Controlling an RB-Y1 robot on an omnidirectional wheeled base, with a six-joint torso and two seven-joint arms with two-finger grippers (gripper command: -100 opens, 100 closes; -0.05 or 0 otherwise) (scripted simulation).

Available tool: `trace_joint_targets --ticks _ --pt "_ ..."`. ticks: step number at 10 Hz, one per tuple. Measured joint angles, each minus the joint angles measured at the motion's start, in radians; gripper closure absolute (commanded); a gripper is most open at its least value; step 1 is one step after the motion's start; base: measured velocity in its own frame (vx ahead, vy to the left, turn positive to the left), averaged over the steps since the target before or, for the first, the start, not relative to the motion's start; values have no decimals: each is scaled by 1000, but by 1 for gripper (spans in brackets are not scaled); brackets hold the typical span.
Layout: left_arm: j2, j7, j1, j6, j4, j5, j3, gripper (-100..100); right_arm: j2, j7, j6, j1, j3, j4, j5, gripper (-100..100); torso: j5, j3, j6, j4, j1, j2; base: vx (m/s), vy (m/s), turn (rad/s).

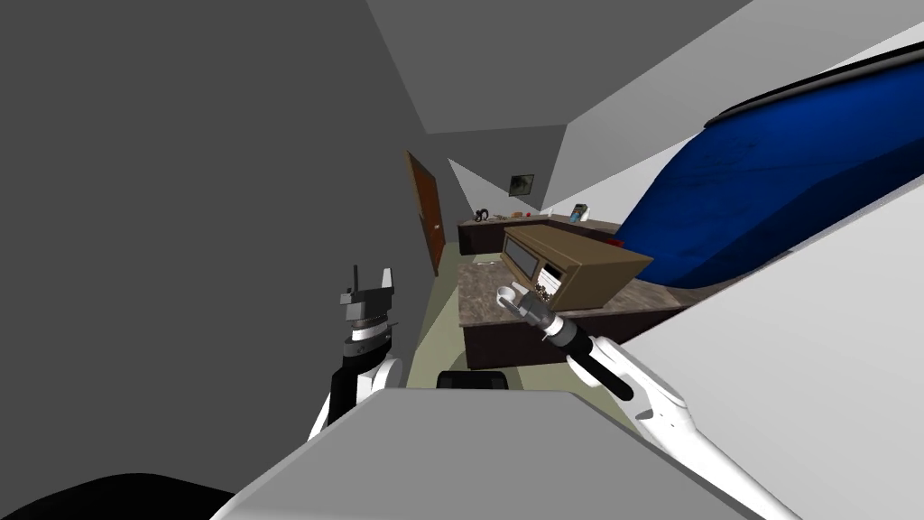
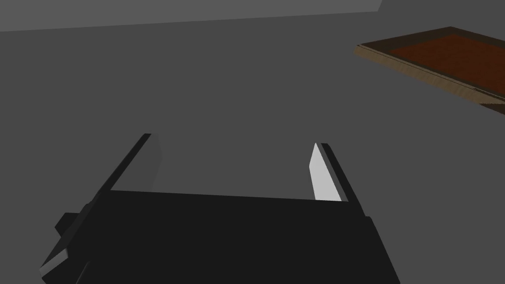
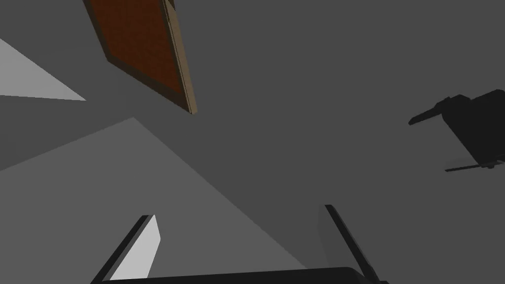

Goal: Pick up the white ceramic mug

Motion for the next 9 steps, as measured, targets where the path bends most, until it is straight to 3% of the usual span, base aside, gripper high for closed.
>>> trace_joint_targets --ticks 6,9 --pt "0 0 0 0 0 0 0 0 -152 84 2 -26 14 119 123 -100 0 0 0 0 1 0 3 60 48" --pt "0 0 0 0 0 0 0 0 -245 110 28 -28 20 146 186 -100 0 1 0 0 1 1 -1 61 66"
